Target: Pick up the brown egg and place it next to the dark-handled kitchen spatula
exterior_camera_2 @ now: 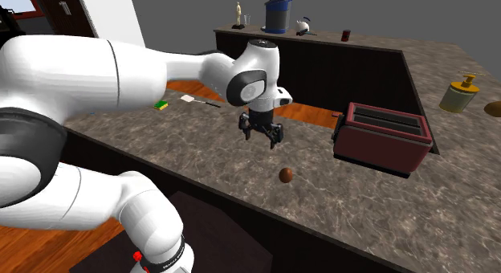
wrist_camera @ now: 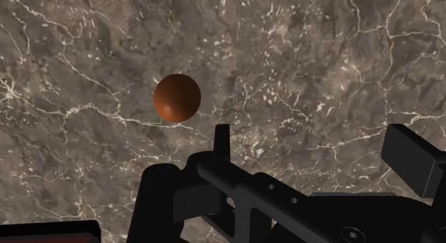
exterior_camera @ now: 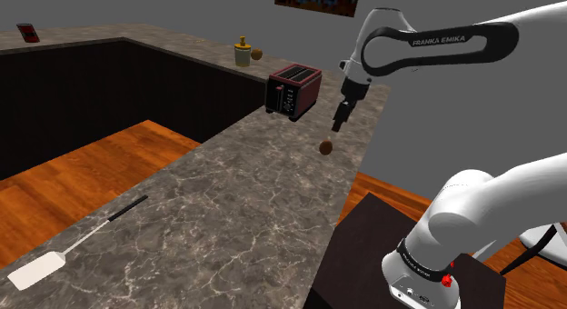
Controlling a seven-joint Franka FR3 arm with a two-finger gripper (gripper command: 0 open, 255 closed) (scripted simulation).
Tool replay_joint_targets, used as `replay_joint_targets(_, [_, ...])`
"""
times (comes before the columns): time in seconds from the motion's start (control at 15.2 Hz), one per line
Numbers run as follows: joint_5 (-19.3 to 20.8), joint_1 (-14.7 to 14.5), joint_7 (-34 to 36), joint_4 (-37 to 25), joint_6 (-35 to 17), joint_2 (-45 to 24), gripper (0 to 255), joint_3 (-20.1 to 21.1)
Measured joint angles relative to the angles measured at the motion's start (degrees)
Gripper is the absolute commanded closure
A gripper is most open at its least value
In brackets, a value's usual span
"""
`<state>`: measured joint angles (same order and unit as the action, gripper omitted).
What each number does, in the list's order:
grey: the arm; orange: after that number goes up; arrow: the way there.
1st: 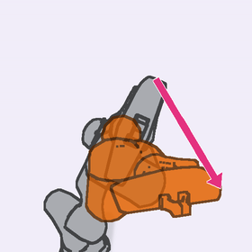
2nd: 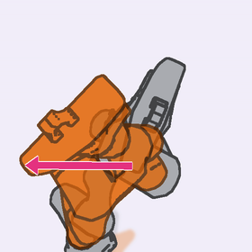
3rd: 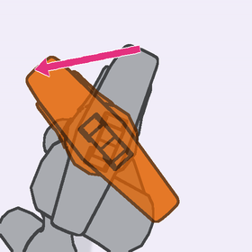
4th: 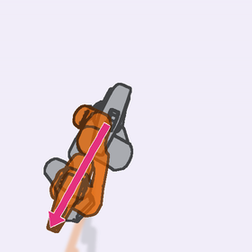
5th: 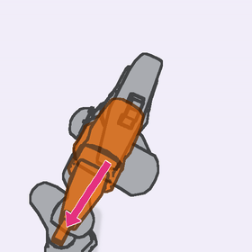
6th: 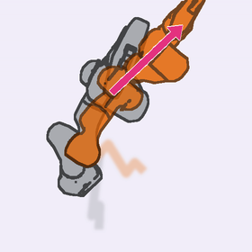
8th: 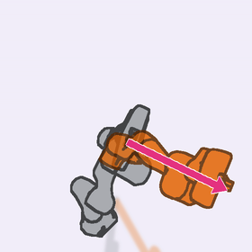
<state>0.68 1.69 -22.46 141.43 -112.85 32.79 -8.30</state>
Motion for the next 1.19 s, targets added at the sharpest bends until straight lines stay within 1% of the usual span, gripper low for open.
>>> replay_joint_targets(0.26, [0.7,0.3,-5.2,0.2,-5.5,-6.5,0,-3.2])
replay_joint_targets(0.53, [0.5,0.2,-10.4,-0.4,-10.9,-13.8,0,-6.1])
replay_joint_targets(0.79, [-1.0,0.1,-16.3,-3.9,-15.0,-22.6,0,-8.8])
replay_joint_targets(0.92, [-1.6,0.2,-17.8,-3.5,-17.2,-24.9,0,-9.3])
replay_joint_targets(1.19, [-2.6,0.0,-18.7,-2.3,-20.6,-27.2,0,-9.5])
